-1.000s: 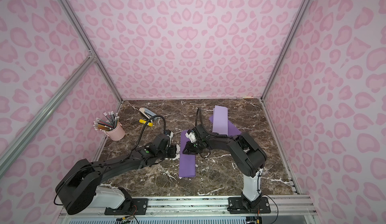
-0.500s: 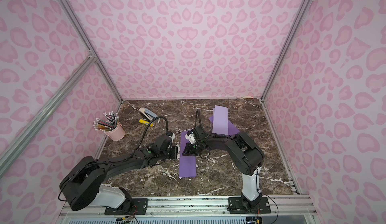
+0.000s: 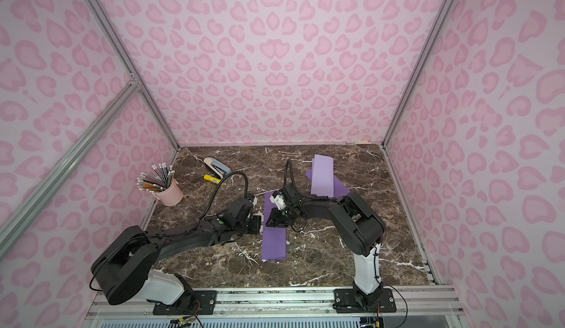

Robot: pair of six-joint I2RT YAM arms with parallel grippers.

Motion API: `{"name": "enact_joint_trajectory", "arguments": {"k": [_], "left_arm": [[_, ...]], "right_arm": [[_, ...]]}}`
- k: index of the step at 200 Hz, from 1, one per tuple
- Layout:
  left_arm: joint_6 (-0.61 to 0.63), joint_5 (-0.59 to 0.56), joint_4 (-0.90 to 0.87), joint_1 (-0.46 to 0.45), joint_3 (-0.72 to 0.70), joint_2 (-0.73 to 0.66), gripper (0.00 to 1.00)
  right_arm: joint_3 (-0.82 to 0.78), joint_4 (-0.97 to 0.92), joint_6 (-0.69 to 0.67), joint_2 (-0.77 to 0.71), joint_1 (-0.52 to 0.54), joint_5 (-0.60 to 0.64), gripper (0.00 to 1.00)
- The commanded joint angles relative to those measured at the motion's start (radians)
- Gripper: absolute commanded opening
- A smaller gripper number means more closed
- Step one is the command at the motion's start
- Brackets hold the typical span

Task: Fold the rectangular paper in half along the long edge
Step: Fold the paper at the center of the board.

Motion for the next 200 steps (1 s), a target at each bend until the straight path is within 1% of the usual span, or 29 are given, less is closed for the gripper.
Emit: {"name": "enact_joint_trajectory", "arguments": {"k": [1, 34, 65, 107, 139, 200], "left_arm": [[0.006, 0.004, 0.057, -0.002, 0.014, 0.006, 0.04], [0.004, 0.006, 0.064, -0.004, 0.024, 0.014, 0.04], [0.005, 0.014, 0.084, -0.005, 0.032, 0.022, 0.04], [0.005, -0.004, 0.089, -0.005, 0.049, 0.054, 0.04], [0.009, -0.017, 0.1, -0.005, 0.066, 0.107, 0.04], [0.005, -0.009, 0.133, -0.006, 0.07, 0.162, 0.04]], "right_arm": [[0.006, 0.017, 0.001, 0.009, 0.001, -0.013, 0.24], [0.004, 0.015, -0.002, 0.018, 0.002, -0.01, 0.23], [0.003, 0.02, -0.002, 0.025, 0.004, -0.012, 0.18], [-0.01, 0.023, -0.003, 0.028, 0.003, -0.008, 0.18], [-0.022, 0.032, -0.001, 0.023, 0.005, -0.011, 0.17], [-0.025, 0.033, 0.0, 0.024, 0.006, -0.014, 0.15]]}}
